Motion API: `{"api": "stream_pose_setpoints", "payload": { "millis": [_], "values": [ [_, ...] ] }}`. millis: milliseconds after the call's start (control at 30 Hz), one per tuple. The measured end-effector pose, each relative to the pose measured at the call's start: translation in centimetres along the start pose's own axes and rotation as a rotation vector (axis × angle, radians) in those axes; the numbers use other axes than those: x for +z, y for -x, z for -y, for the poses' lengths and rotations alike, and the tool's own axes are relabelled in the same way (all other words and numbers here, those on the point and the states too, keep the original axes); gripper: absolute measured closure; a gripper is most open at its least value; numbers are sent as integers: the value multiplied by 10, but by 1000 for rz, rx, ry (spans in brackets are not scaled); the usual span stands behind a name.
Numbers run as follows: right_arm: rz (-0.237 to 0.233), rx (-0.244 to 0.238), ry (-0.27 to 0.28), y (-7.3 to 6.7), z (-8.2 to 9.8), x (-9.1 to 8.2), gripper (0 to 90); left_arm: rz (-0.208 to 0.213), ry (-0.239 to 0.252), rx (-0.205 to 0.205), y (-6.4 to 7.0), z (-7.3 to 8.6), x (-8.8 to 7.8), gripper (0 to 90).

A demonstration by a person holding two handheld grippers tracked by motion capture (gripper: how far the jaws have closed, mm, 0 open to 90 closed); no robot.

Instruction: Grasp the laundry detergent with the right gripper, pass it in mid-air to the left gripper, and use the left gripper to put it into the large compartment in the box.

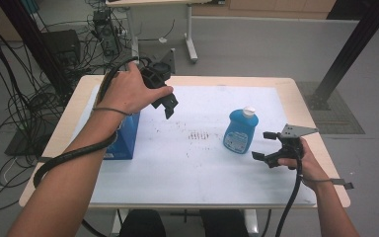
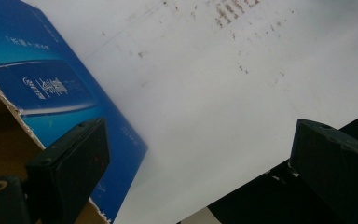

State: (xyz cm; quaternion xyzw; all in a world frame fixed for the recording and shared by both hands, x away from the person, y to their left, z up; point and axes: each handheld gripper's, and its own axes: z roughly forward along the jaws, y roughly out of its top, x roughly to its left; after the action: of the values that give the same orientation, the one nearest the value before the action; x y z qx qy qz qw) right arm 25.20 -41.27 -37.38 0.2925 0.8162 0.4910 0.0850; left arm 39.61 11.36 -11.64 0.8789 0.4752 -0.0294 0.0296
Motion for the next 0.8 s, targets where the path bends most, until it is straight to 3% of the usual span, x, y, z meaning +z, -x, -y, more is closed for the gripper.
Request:
{"api": "stream_pose_setpoints", "payload": {
  "millis": [467,800],
  "values": [
    [-17,1,-14,1,-7,20,17,7,-9,11,-4,0,4,54],
    [-12,-4,-16,1,-10,21,18,2,-4,0,-3,2,6,55]
  ]
}}
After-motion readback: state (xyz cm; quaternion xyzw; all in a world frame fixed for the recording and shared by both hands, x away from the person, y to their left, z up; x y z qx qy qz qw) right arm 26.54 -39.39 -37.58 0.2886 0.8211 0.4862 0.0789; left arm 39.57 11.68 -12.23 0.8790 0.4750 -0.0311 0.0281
